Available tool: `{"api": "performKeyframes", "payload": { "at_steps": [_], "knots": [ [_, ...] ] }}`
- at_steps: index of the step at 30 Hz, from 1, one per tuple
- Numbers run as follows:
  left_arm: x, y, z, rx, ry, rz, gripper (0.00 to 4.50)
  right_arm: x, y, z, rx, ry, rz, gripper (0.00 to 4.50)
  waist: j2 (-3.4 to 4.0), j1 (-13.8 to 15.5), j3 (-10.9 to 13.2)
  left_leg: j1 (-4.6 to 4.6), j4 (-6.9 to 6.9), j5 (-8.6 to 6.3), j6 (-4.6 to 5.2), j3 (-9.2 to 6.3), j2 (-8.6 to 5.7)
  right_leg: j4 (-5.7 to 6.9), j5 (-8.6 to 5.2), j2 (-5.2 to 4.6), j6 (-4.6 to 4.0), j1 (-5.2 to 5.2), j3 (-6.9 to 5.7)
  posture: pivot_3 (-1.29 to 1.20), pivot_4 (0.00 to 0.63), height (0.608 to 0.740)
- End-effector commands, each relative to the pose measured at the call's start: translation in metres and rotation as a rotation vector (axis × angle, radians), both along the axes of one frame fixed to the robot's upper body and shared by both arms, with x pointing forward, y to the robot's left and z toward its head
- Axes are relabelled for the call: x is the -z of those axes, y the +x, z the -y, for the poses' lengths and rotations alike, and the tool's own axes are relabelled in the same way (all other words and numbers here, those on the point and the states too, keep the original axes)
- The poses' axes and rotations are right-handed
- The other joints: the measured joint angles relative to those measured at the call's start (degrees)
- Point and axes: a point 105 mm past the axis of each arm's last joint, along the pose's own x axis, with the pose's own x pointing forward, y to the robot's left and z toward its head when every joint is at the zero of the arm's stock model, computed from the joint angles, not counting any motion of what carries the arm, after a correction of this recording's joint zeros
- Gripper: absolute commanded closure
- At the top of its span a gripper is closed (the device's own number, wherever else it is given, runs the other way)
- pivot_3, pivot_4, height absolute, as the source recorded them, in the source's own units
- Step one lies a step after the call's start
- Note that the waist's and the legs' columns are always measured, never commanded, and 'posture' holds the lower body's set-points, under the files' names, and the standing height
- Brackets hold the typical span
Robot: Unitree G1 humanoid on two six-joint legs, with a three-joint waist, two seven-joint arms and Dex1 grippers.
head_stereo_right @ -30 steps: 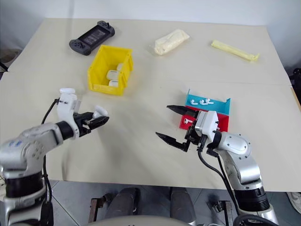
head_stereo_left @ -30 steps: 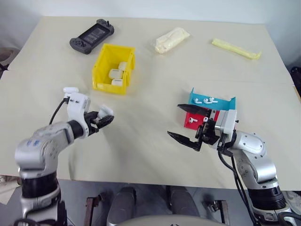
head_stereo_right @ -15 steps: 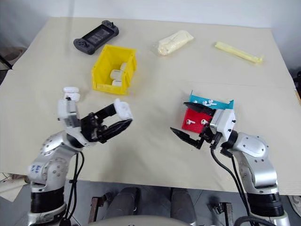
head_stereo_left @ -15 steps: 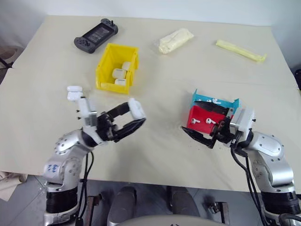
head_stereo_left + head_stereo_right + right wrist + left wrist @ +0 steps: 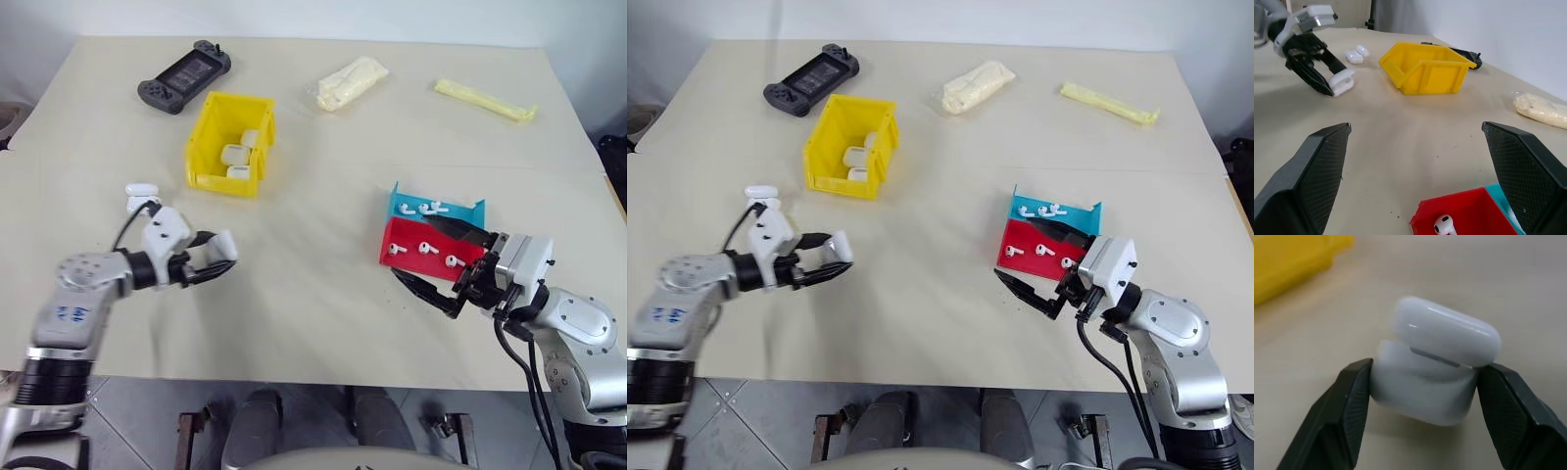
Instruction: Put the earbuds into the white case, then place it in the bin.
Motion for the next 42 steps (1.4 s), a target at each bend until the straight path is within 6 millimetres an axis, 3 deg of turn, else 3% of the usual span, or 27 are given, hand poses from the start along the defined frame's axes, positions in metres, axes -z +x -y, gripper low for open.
{"api": "performKeyframes", "payload": {
  "at_steps": [1, 6, 11, 21, 32, 38, 42],
  "knots": [
    [0.013, -0.016, 0.003, 0.134, 0.085, -0.075, 1.58, -0.009, -0.004, -0.006, -0.054, 0.007, 0.021, 0.00, 0.05, 0.21, 0.02, 0.00, 0.00, 0.00, 0.00, 0.01, -0.01, 0.01, 0.00, -0.02, 0.00, 0.01, 0.00, 0.00, 0.150, 0.740],
    [0.019, -0.020, 0.001, 0.211, 0.140, -0.143, 1.58, -0.012, -0.002, -0.010, -0.083, 0.010, 0.018, 0.00, 0.05, 0.30, 0.02, -0.02, 0.02, -0.01, 0.02, 0.09, -0.02, 0.02, 0.00, -0.02, 0.00, 0.04, -0.05, 0.00, 0.150, 0.740],
    [0.016, -0.016, -0.005, 0.219, 0.185, -0.153, 0.03, -0.013, -0.001, -0.015, -0.106, 0.020, 0.018, 0.00, 0.05, 0.01, 0.02, -0.01, 0.02, -0.03, 0.06, 0.16, -0.02, 0.03, 0.00, -0.01, 0.00, 0.02, -0.02, 0.00, 0.150, 0.740],
    [0.009, -0.007, -0.022, 0.246, 0.294, -0.195, 0.03, -0.017, -0.009, -0.025, -0.179, 0.012, 0.008, 0.00, 0.05, 0.06, 0.02, -0.01, 0.04, -0.03, 0.06, 0.16, 0.01, 0.11, 0.00, 0.06, 0.00, 0.00, -0.04, 0.00, 0.150, 0.740],
    [0.012, -0.003, -0.019, 0.260, 0.318, -0.262, 0.03, -0.017, -0.009, -0.027, -0.165, 0.025, 0.012, 0.00, 0.05, 0.15, 0.02, 0.03, 0.15, -0.02, 0.08, 0.15, 0.00, 0.44, 0.00, 0.06, 0.00, 0.00, -0.03, 0.00, 0.150, 0.740],
    [0.012, -0.001, -0.015, 0.250, 0.299, -0.261, 1.79, -0.017, -0.011, -0.030, -0.179, 0.024, 0.007, 0.00, 0.05, -0.12, 0.02, 0.03, 0.15, -0.02, 0.07, 0.15, 0.00, 0.49, 0.00, 0.07, 0.00, -0.01, -0.02, 0.00, 0.150, 0.740],
    [0.013, -0.004, -0.014, 0.265, 0.286, -0.266, 1.79, -0.017, -0.011, -0.030, -0.184, 0.021, 0.005, 0.00, 0.05, -0.13, 0.02, 0.03, 0.15, -0.02, 0.07, 0.15, 0.01, 0.48, 0.00, 0.07, -0.01, -0.01, -0.02, 0.00, 0.150, 0.740]
  ]
}}
